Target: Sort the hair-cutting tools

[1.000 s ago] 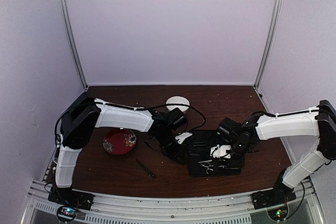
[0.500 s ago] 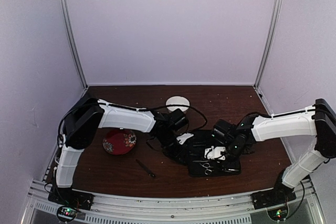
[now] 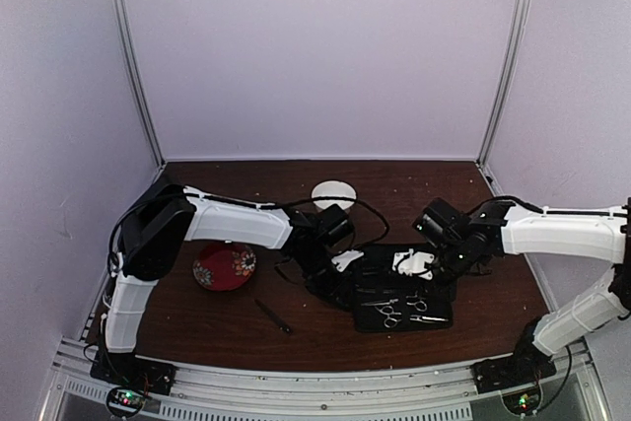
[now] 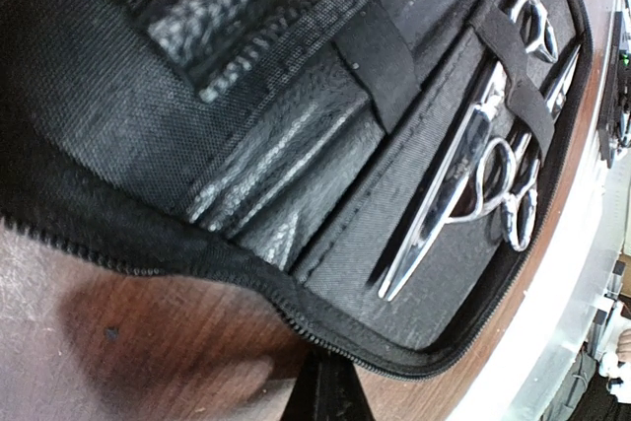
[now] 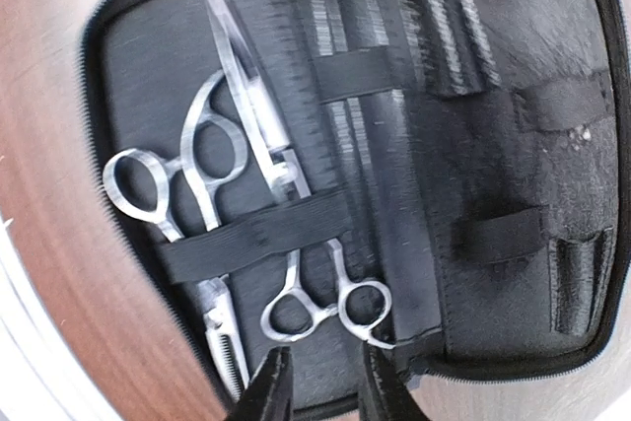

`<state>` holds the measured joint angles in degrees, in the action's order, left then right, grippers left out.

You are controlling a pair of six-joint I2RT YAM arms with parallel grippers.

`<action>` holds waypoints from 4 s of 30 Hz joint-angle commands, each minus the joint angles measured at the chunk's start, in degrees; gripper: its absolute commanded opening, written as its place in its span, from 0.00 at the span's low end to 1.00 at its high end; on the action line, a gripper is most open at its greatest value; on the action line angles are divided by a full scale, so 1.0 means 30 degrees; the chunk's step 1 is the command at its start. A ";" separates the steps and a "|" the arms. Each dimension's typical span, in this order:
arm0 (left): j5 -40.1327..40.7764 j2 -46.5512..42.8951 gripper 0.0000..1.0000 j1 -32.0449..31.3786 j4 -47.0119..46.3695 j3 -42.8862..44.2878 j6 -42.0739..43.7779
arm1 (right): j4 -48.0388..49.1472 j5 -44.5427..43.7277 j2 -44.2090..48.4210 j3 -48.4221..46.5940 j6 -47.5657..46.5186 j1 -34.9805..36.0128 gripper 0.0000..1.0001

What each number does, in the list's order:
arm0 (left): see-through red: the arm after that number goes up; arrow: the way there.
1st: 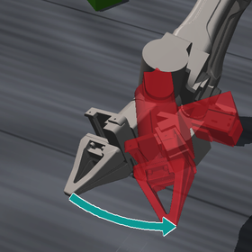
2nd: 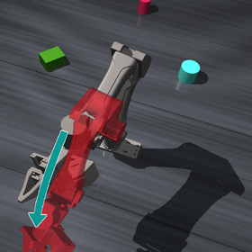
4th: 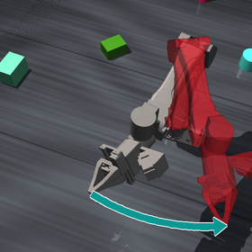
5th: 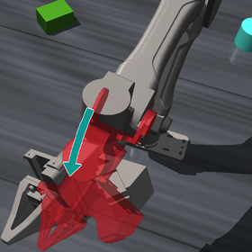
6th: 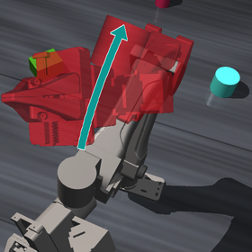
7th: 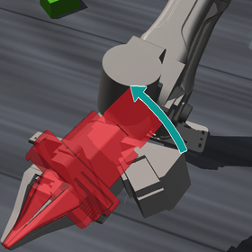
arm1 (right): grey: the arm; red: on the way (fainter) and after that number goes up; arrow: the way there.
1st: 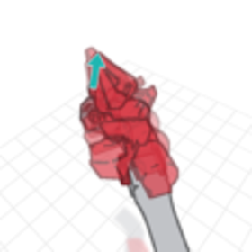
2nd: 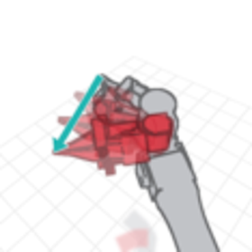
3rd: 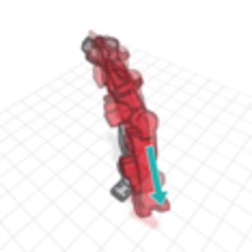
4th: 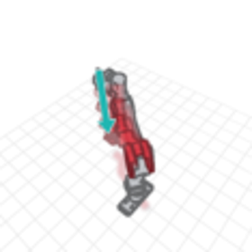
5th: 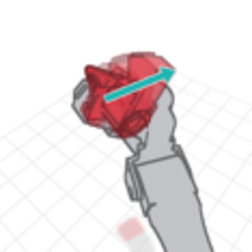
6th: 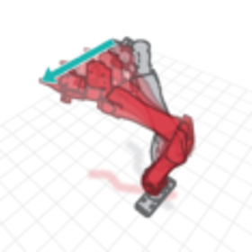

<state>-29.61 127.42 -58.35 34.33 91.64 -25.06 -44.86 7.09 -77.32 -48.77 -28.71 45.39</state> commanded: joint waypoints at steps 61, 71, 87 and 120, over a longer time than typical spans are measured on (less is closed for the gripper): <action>0.7882 -0.5366 0.24 0.0045 0.4761 0.0566 0.2519 | 0.1768 0.1818 -0.0132 -0.0353 0.0656 -0.2748 0.20; 0.9538 -0.5969 0.38 0.0523 0.3041 0.0295 0.7456 | 0.2550 0.0302 0.2360 0.0037 0.0673 -0.3405 0.22; 0.7738 0.0155 0.51 0.1260 0.4072 0.6061 0.8416 | 0.3619 -0.0083 0.5468 0.0807 0.0751 -0.6222 0.25; 0.4939 0.3195 0.35 0.1929 0.3880 0.7792 0.7701 | 0.3733 -0.0240 0.5236 0.0946 0.0632 -0.6233 0.24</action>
<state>-13.74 135.68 -53.06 46.52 113.30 -1.52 -34.83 7.44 -61.69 -46.50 -26.79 27.07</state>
